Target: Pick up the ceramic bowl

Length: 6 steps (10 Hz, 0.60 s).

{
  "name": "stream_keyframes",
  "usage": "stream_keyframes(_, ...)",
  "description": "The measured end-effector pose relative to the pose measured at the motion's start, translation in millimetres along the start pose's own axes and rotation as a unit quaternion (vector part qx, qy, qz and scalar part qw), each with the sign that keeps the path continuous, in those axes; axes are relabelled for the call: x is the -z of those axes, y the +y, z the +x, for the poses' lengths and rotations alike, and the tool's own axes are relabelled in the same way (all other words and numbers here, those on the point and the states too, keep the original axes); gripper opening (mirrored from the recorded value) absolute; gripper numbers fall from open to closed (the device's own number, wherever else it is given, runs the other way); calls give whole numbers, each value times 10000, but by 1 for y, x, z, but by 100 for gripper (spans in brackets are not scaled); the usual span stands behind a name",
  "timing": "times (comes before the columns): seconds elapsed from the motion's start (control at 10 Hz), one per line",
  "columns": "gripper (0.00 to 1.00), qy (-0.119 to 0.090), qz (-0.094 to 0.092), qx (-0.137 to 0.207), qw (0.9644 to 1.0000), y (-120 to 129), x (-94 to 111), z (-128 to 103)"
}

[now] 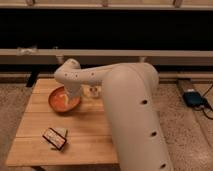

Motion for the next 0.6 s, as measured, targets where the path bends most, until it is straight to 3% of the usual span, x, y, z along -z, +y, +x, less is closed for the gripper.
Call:
stream_keyframes(0.2, 80, 119, -127, -485, 9987, 5, -19, 22)
stream_keyframes(0.4, 80, 137, -219, -730, 9970, 7, -31, 26)
stream_keyframes(0.6, 70, 53, -327, -884, 9955, 9, -45, 24)
